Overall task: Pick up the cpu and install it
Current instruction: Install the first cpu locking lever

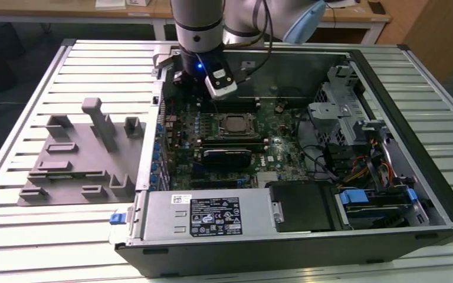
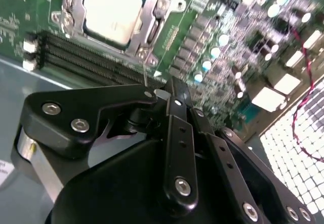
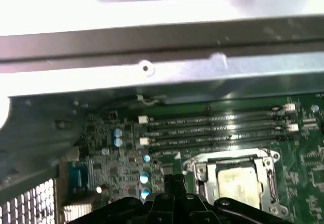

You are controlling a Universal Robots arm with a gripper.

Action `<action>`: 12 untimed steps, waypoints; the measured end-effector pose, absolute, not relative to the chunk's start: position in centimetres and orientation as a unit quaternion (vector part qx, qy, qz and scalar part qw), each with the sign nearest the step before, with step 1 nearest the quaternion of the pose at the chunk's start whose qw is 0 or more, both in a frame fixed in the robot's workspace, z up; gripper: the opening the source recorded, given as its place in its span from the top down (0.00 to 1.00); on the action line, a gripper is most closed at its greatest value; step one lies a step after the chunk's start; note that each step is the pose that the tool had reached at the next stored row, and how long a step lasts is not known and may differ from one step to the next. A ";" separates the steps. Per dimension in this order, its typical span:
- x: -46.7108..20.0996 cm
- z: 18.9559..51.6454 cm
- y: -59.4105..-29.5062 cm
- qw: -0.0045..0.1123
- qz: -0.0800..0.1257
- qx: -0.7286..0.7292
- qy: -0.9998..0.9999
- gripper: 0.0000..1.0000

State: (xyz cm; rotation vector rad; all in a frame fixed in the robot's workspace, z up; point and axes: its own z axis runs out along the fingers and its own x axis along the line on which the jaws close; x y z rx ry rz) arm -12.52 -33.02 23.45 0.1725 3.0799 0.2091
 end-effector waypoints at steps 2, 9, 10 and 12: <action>-12.6 23.4 -33.0 0.024 0.080 0.056 0.995 0.89; -12.7 23.5 -33.0 0.023 0.102 0.056 0.993 0.89; -12.7 23.6 -33.0 0.023 0.102 0.056 0.993 0.89; -12.7 23.8 -33.0 0.023 0.103 0.056 0.993 0.89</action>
